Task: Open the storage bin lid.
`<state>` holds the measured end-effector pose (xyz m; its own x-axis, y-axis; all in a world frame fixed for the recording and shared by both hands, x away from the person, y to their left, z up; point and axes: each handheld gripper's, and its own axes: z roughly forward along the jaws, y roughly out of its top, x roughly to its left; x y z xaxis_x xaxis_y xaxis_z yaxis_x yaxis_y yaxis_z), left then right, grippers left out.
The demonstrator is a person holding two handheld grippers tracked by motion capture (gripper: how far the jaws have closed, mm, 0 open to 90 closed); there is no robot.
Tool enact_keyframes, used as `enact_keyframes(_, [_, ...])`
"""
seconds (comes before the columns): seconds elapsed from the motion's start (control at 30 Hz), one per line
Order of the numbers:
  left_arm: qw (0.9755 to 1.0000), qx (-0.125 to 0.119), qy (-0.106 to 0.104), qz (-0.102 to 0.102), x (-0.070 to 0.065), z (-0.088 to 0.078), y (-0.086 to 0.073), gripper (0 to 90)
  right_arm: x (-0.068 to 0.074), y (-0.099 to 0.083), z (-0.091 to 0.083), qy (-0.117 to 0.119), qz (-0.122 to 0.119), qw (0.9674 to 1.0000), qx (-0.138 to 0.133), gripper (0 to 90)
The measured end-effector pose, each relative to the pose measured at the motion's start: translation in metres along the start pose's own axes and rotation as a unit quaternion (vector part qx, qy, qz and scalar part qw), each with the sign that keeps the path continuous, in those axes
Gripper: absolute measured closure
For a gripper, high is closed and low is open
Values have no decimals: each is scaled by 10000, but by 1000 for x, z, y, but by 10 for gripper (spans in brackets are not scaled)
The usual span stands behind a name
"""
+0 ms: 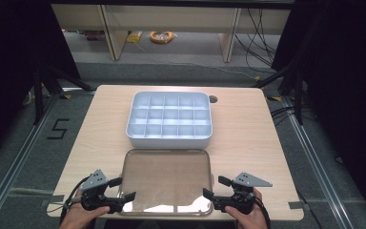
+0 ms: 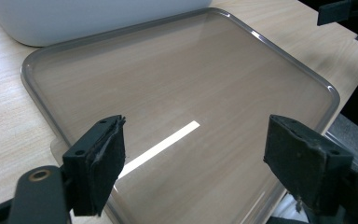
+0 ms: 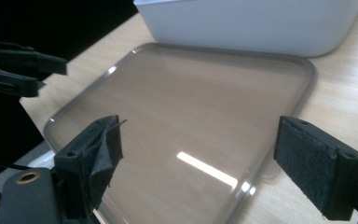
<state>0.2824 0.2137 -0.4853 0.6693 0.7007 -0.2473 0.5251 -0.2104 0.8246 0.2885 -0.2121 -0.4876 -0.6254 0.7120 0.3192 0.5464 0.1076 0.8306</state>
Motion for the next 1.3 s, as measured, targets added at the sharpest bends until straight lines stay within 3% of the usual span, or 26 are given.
enact_keyframes(0.03, [10000,11,-43,-22,-1,0,0,200,4,-2,-2,38,250,9996,89,161])
enact_keyframes(0.07, [10000,38,-16,-21,-2,-1,-1,199,2,-3,-1,65,107,9999,70,161])
enact_keyframes(0.17, [10000,28,-39,-15,-4,-2,-3,199,4,-6,-3,39,103,9999,56,161])
enact_keyframes(0.2, [10000,25,-59,10,-5,-2,-3,199,7,-6,-6,29,321,9993,205,161])
enact_keyframes(0.27, [10000,2,-60,21,-6,-3,-4,200,6,-8,-8,128,218,9996,82,161])
enact_keyframes(0.4, [9999,61,-91,61,-8,-5,-6,200,6,-10,-12,-20,192,9997,180,160])
enact_keyframes(0.43, [9999,54,-112,18,-10,-5,-7,199,9,-11,-14,3,365,9991,209,160])
enact_keyframes(0.5, [9998,121,-124,73,-11,-6,-9,198,7,-13,-14,4,164,9996,209,161])
enact_keyframes(0.57, [9998,113,-140,90,-13,-7,-10,192,9,-14,-15,-11,327,9992,237,161])
enact_keyframes(0.6, [9998,82,-125,113,-14,-7,-11,185,7,-14,-16,-55,185,9996,223,160])
enact_keyframes(0.63, [9998,135,-112,129,-15,-8,-11,181,10,-15,-18,-39,373,9990,255,160])
enact_keyframes(0.67, [9997,89,-158,138,-16,-7,-12,176,7,-16,-18,-50,207,9996,177,160])
enact_keyframes(0.7, [9997,131,-131,157,-16,-7,-12,168,7,-17,-17,-48,190,9997,169,159])
enact_keyframes(0.73, [9997,151,-76,150,-17,-8,-12,161,7,-17,-19,-103,202,9995,211,159])
enact_keyframes(0.77, [9998,111,-106,141,-17,-7,-13,154,9,-18,-20,-78,387,9989,237,159])
enact_keyframes(0.8, [9998,104,-99,126,-18,-7,-13,153,9,-19,-22,-57,371,9991,218,159])
enact_keyframes(0.83, [9999,125,-90,21,-19,-7,-14,153,10,-19,-23,16,452,9987,244,158])
enact_keyframes(0.87, [9998,144,-85,67,-18,-7,-13,153,10,-20,-23,-27,431,9988,236,158])
enact_keyframes(0.9, [9998,145,-100,122,-18,-8,-13,153,7,-20,-23,-39,262,9994,209,158])
enact_keyframes(1.07, [9997,153,-114,130,-17,-8,-13,153,8,-22,-24,-28,223,9994,252,158])
enact_keyframes(1.1, [9997,154,-118,152,-17,-8,-13,153,13,-22,-25,42,510,9983,267,158])
enact_keyframes(1.2, [9997,147,-92,142,-17,-7,-14,153,9,-22,-23,14,195,9996,209,158])
enact_keyframes(1.3, [9997,191,-49,141,-17,-8,-13,153,10,-22,-23,38,214,9994,260,158])
